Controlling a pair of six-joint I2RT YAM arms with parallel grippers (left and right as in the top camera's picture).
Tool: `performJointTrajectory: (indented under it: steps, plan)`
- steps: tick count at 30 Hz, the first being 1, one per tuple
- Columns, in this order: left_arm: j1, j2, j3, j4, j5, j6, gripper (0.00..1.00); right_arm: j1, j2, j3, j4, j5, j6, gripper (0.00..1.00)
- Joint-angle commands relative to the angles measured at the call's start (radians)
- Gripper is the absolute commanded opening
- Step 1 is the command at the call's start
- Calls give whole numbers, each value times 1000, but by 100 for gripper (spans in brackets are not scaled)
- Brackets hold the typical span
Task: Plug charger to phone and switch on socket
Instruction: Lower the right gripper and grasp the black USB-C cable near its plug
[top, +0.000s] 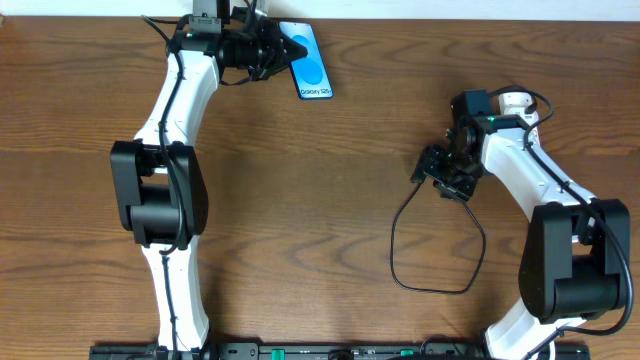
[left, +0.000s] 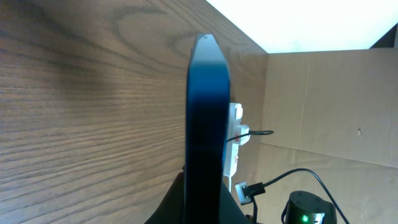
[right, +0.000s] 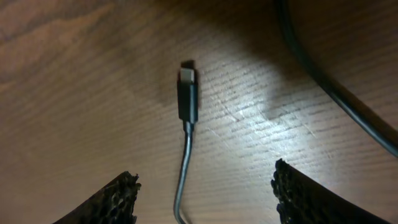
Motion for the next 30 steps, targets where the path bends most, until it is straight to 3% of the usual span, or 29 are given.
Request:
performJointTrajectory:
  steps: [1,17,21,30]
  plan:
    - [-2,-26,6,1,20,21,7,2,-13,-13,23,-10,34,68]
    - [-2,-26,6,-10,20,20,8,71,13,-14,79,71,129,66]
    - [-2,-26,6,-13,20,20,7,80,26,-27,74,94,206,60]
    - [-2,-26,6,-13,20,20,7,80,66,-43,85,102,203,58]
